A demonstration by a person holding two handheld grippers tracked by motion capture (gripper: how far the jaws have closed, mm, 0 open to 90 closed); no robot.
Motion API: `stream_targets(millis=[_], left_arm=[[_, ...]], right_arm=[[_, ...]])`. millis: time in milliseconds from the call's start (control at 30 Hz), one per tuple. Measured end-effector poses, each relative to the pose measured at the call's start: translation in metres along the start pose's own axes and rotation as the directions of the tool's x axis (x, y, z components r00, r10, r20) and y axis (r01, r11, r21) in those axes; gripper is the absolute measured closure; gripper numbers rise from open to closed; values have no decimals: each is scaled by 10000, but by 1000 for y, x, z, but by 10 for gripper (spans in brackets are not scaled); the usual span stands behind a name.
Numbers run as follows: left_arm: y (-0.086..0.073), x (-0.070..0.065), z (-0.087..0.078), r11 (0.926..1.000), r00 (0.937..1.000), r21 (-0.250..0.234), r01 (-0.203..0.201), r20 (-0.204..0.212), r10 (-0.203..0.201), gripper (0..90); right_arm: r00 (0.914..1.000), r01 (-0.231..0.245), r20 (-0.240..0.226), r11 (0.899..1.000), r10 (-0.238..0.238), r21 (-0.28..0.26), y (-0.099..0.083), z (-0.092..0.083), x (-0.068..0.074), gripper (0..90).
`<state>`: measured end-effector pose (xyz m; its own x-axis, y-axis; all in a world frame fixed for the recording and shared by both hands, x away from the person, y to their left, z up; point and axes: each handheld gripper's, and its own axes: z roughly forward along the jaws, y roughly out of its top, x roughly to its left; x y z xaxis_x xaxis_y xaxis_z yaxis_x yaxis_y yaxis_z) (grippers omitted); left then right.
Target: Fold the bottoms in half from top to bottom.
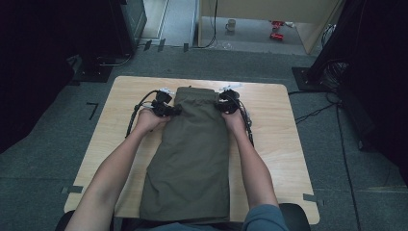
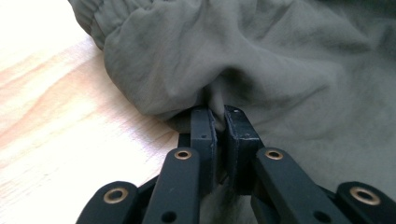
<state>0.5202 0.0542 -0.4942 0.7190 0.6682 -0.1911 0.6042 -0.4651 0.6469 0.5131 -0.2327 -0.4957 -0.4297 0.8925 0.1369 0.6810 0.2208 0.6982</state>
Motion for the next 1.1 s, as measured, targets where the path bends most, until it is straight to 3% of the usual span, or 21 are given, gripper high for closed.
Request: stream_targets(millis=[67, 200, 300, 367, 500, 567, 667, 700, 733, 800, 833, 867, 967, 1100], left_arm=[[2, 0, -4, 9996, 9998, -220, 191, -8, -191, 854], [9, -3, -12, 9981, 9996, -620, 10, -276, -27, 860], [14, -1, -21, 9925, 9990, -1222, 13, -440, -68, 863], [18, 0, -28, 9848, 9986, -1737, 54, -518, -146, 864], [30, 3, -49, 9556, 9978, -2935, 250, -514, -419, 867], [41, 2, -64, 9373, 9969, -3485, -54, -759, -225, 868], [49, -2, -79, 9231, 9970, -3841, -209, -768, -94, 868], [49, -4, -82, 9243, 9966, -3798, -379, -816, 73, 868], [48, -5, -83, 9290, 9968, -3680, -395, -788, 112, 868], [45, -7, -82, 9463, 9970, -3203, -439, -741, 212, 867], [43, -8, -82, 9502, 9967, -3074, -512, -761, 291, 868], [39, -11, -82, 9510, 9959, -3027, -630, -816, 401, 868], [31, -16, -85, 9532, 9978, -2984, -485, -580, 326, 868], [20, -33, -90, 9572, 9966, -2804, -714, -592, 570, 867]], right_arm=[[10000, -75, -33, 10000, 75, 23, 3, -1, 1, 844], [9997, -228, -112, 9992, 225, -339, 12, -6, 2, 847], [9998, -172, -65, 9977, 168, -651, 23, -14, 4, 849], [10000, -45, -49, 9963, 41, -854, 34, -22, 4, 850], [10000, 66, -30, 9865, -72, -1636, 53, -40, 7, 851], [9996, 293, 23, 9758, -295, -2168, 64, -52, 9, 851], [9965, 830, 325, 9519, -769, -2950, 76, -71, 14, 851], [9960, 885, 352, 9467, -816, -3097, 77, -74, 15, 851], [9957, 921, 320, 9490, -864, -3016, 77, -77, 16, 851], [9951, 987, 261, 9578, -952, -2699, 73, -77, 18, 851], [9948, 1018, 221, 9622, -995, -2524, 71, -76, 19, 851], [9942, 1070, 205, 9633, -1052, -2461, 68, -76, 20, 851], [9928, 1197, 179, 9660, -1188, -2292, 57, -79, 24, 851], [9900, 1385, 46, 9644, -1411, -2252, 41, -87, 28, 850]])
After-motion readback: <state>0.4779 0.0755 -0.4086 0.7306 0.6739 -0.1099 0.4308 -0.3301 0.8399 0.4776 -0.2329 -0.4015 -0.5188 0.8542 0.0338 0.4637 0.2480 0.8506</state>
